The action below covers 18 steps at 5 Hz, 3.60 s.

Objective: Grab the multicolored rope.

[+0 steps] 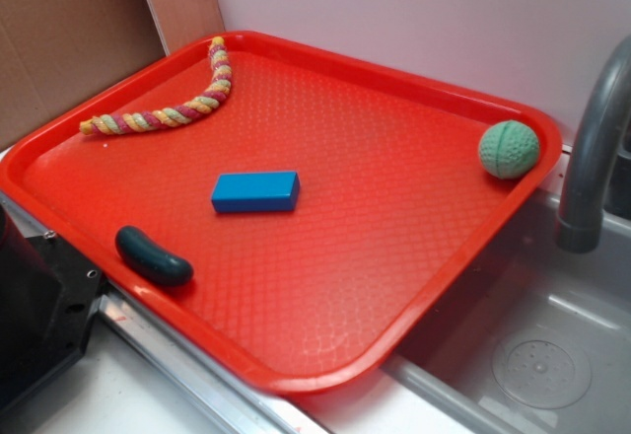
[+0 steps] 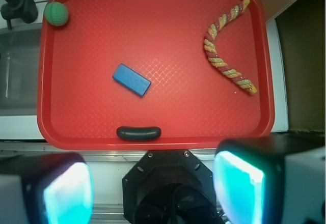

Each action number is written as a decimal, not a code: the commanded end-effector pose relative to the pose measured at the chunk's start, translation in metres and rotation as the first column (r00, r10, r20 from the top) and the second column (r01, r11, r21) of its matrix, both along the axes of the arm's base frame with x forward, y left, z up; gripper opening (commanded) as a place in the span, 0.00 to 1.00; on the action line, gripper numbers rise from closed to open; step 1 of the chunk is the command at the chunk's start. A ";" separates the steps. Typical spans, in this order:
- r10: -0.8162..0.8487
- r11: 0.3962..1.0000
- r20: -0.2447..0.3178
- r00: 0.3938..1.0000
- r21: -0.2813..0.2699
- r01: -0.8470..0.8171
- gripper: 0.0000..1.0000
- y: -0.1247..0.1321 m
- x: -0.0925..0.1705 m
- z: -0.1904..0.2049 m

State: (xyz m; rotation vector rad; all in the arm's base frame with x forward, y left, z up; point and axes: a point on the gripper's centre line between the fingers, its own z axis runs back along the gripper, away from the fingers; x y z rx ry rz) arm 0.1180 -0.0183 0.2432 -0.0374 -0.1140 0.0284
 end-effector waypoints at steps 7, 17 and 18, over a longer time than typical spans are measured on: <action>-0.043 0.994 0.076 0.996 0.108 0.035 1.00 0.129 0.107 -0.209; 0.356 0.933 0.166 0.920 -0.008 -0.360 0.00 0.051 0.081 -0.038; 0.402 0.915 0.116 0.908 -0.005 -0.404 0.00 0.064 0.085 0.002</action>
